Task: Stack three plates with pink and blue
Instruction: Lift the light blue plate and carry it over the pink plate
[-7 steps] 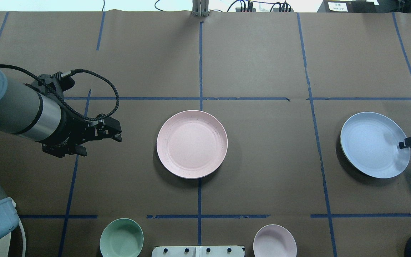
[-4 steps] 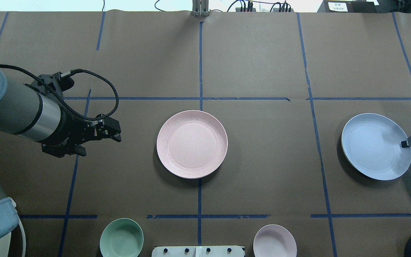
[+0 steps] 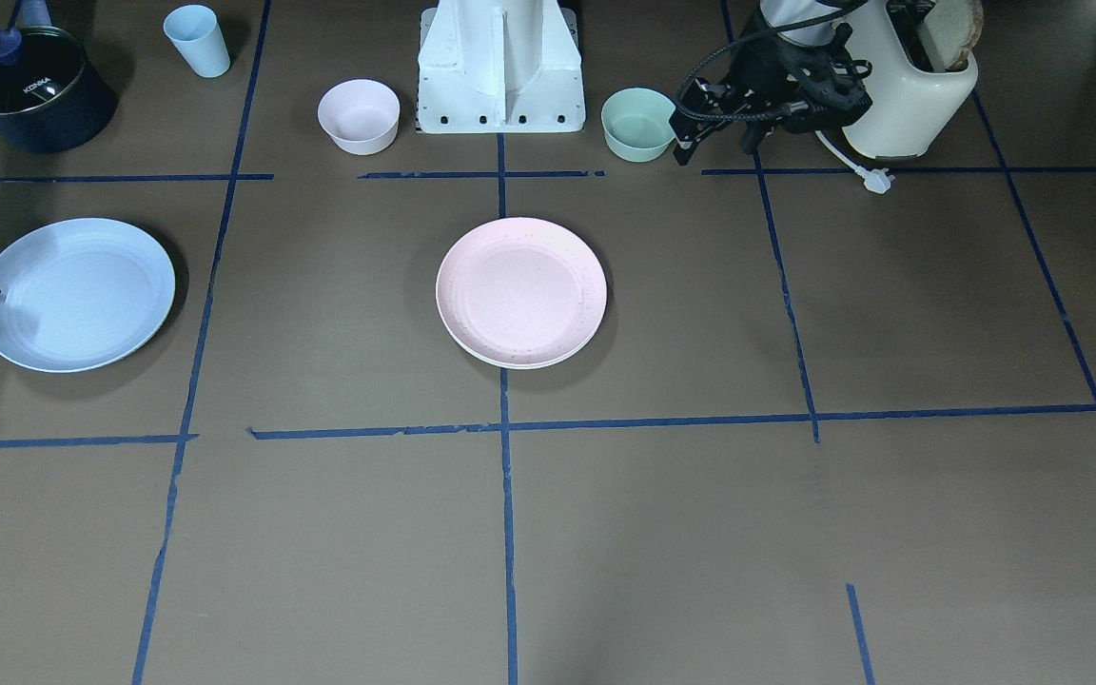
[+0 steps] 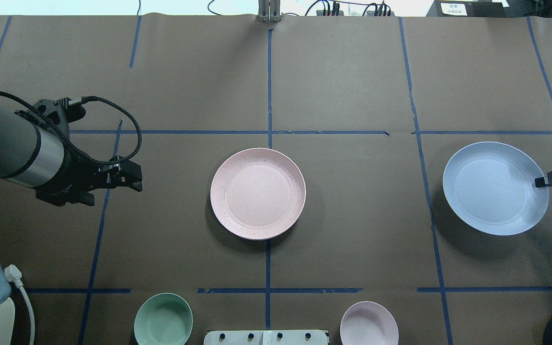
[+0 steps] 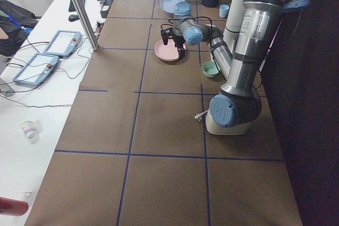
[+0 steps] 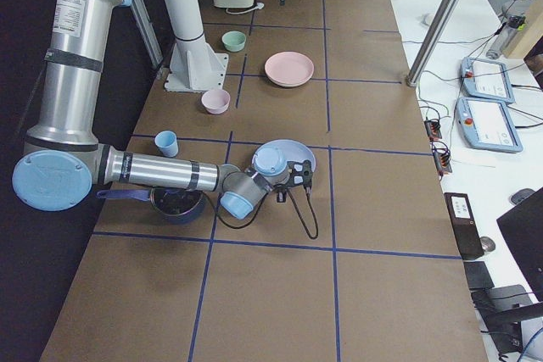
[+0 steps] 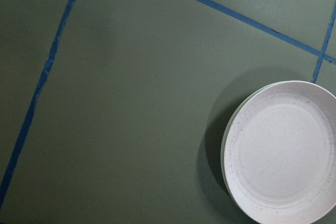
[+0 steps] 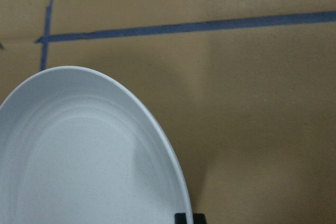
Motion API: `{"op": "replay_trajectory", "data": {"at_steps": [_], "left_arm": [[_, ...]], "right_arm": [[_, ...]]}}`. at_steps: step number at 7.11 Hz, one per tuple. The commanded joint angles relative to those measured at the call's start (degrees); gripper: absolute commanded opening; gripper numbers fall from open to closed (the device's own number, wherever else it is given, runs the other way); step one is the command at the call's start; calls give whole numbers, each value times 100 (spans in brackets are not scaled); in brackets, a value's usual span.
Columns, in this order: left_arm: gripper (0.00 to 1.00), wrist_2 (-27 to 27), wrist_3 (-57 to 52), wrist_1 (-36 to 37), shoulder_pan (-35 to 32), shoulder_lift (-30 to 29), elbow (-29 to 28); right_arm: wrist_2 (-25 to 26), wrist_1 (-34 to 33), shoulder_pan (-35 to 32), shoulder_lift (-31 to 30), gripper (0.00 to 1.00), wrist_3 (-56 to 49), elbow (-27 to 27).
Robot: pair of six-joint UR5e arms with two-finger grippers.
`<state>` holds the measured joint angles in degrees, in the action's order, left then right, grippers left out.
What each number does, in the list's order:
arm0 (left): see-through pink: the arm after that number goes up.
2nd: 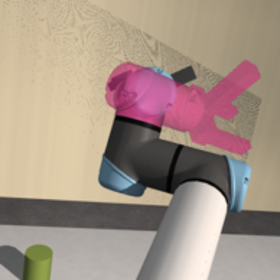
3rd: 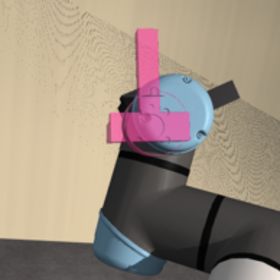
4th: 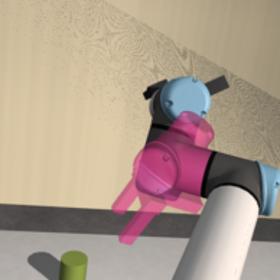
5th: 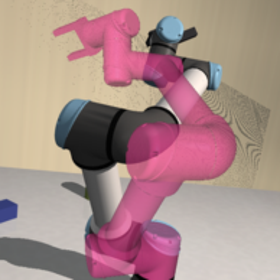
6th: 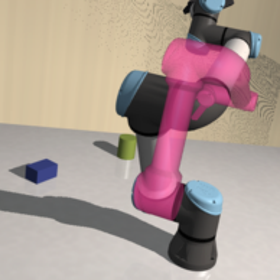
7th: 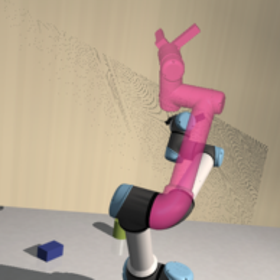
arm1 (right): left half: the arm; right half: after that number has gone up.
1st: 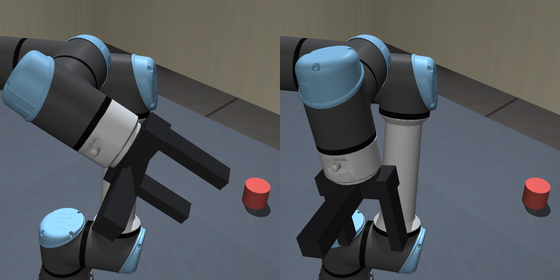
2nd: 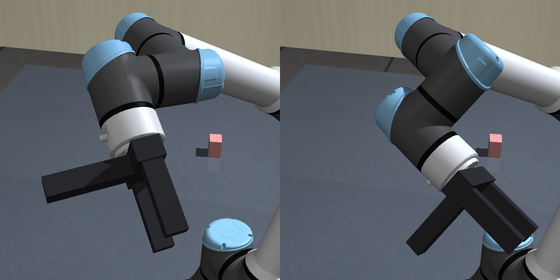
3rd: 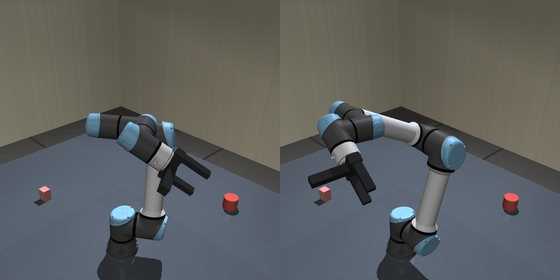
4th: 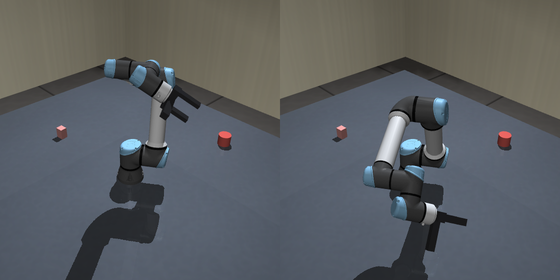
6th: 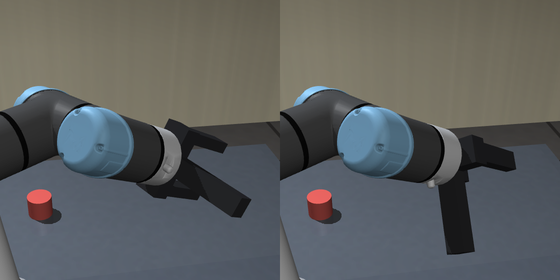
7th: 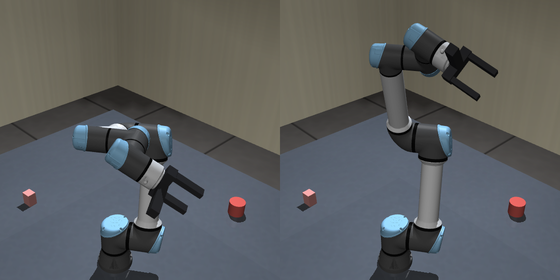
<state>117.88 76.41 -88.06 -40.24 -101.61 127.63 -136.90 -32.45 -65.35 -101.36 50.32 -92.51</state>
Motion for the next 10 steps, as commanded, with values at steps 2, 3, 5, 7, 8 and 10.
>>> {"op": "replay_trajectory", "data": {"at_steps": [2, 3, 5, 7, 8, 10], "left_arm": [[100, 50, -2342, 455, -789, 326, -237], [100, 77, -2959, 457, -1089, 335, -526], [100, 592, -4180, 387, -1852, 335, -1245], [100, 929, -5245, 378, -2547, 335, -1792], [100, 1112, -5746, 378, -2873, 344, -2099], [100, 1342, -6723, 360, -3383, 335, -2732]], "right_arm": [[-118, -68, -100, 430, 0, 1284, -829], [-92, -260, -74, 763, 0, 1531, -839], [-39, -1162, 127, 1632, 0, 1638, -847], [467, -1334, 713, 2179, 0, 2268, -848], [967, -1351, 1204, 2312, 0, 2524, -900], [2275, -2347, 2434, 2854, 0, 2877, -1285]]}}
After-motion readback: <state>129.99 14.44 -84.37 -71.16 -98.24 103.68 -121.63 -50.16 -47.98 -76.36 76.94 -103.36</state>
